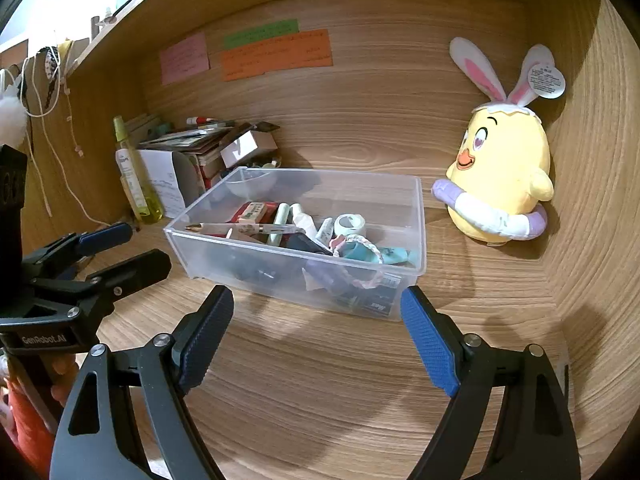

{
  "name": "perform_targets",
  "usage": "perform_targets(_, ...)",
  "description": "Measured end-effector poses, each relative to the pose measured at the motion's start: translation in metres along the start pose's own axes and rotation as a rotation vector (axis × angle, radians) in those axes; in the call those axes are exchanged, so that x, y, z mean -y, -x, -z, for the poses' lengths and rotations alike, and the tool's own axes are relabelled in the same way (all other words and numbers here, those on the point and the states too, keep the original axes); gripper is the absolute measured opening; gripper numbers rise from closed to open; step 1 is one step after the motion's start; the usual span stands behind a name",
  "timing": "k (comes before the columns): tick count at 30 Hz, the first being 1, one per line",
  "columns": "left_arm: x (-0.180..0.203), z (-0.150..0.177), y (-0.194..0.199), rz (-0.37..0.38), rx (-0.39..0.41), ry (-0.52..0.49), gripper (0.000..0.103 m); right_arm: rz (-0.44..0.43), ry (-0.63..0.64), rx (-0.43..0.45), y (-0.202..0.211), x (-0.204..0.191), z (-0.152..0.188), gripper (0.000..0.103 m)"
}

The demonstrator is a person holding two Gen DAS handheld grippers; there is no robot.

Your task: Organize objects

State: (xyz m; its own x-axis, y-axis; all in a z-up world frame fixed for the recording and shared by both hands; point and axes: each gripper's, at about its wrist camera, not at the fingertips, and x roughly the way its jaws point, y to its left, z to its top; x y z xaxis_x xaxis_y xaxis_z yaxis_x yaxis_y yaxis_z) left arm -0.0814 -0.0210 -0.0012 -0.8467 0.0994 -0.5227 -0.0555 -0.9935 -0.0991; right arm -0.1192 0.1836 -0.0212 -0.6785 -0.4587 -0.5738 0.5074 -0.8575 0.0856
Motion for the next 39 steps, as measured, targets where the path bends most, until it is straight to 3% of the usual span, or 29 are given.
perform_targets(39, 0.002, 0.0018, 0.0019, 0.014, -0.01, 0.034, 0.1, -0.006, 0.005, 0.003, 0.003, -0.0068, 0.0003, 0.084)
